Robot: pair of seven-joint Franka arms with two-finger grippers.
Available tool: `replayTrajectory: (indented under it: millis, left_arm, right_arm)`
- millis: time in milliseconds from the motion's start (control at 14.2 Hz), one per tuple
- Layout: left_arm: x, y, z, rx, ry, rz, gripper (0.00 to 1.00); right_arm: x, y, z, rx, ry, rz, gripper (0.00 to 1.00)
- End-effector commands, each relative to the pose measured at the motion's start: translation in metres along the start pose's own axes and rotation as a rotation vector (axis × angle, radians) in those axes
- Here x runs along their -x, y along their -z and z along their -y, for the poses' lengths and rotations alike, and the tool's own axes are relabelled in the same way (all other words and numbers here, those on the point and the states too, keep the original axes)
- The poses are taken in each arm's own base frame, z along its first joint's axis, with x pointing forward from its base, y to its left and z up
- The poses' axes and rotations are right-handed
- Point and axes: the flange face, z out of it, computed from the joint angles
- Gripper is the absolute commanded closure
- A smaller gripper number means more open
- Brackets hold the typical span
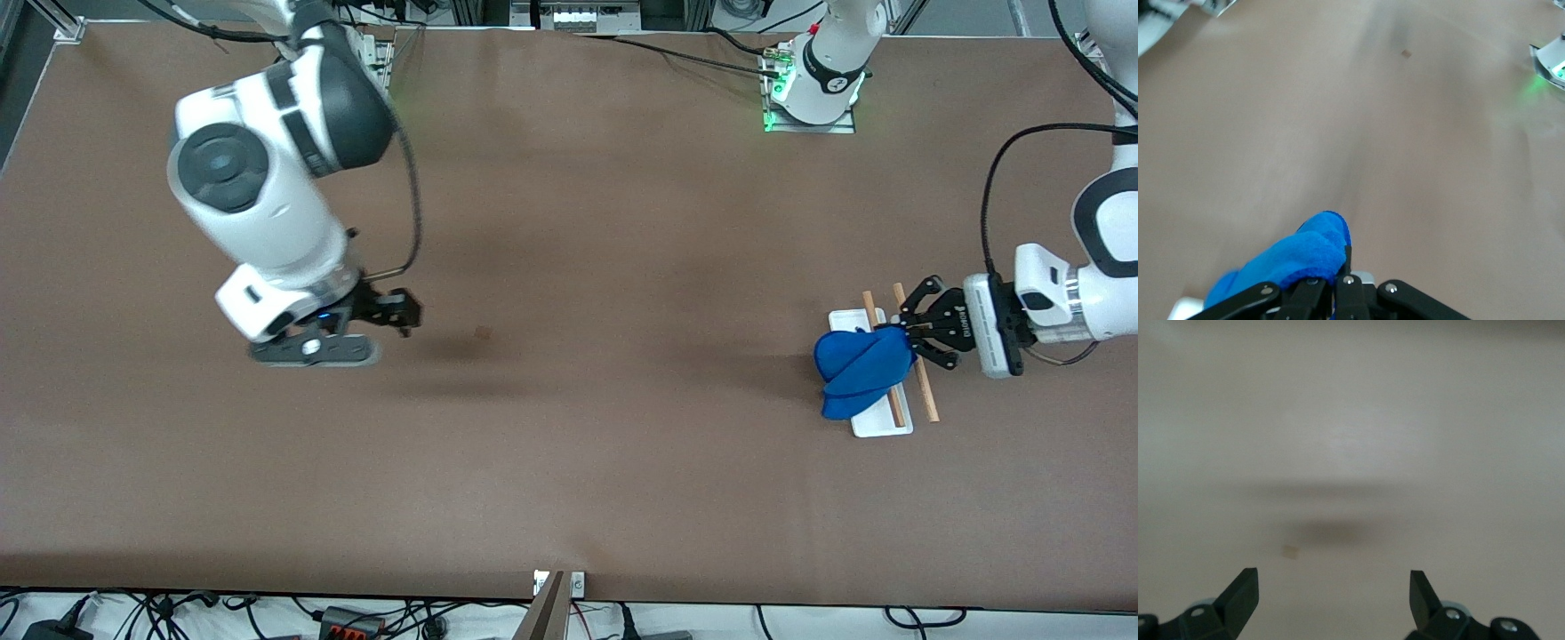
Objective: Pass towel and hang on rack
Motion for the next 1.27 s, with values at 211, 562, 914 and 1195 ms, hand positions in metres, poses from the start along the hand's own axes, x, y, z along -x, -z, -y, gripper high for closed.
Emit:
replayTrajectory:
  millis: [211, 562, 914, 1195]
  left_arm:
    - [0.053, 0.044, 0.031, -0.062, 0.093, 0.074, 0.99]
    - [0.09, 0.046, 0.058, -0.08, 0.109, 0.157, 0.99]
    - [0.14, 0.032, 0.085, -0.062, 0.165, 0.183, 0.99]
    - [0.167, 0.028, 0.095, -0.075, 0.192, 0.183, 0.99]
  right_arm:
    - [-0.017, 0.024, -0.116, -0.003, -0.124, 0.005, 0.0]
    - [-0.007, 0.059, -0.229, -0.008, -0.1, -0.015, 0.0]
    - [0.011, 0.083, -0.28, 0.0, 0.0, 0.014, 0.0]
    - [0.019, 0.089, -0.287, 0.003, 0.001, 0.013, 0.0]
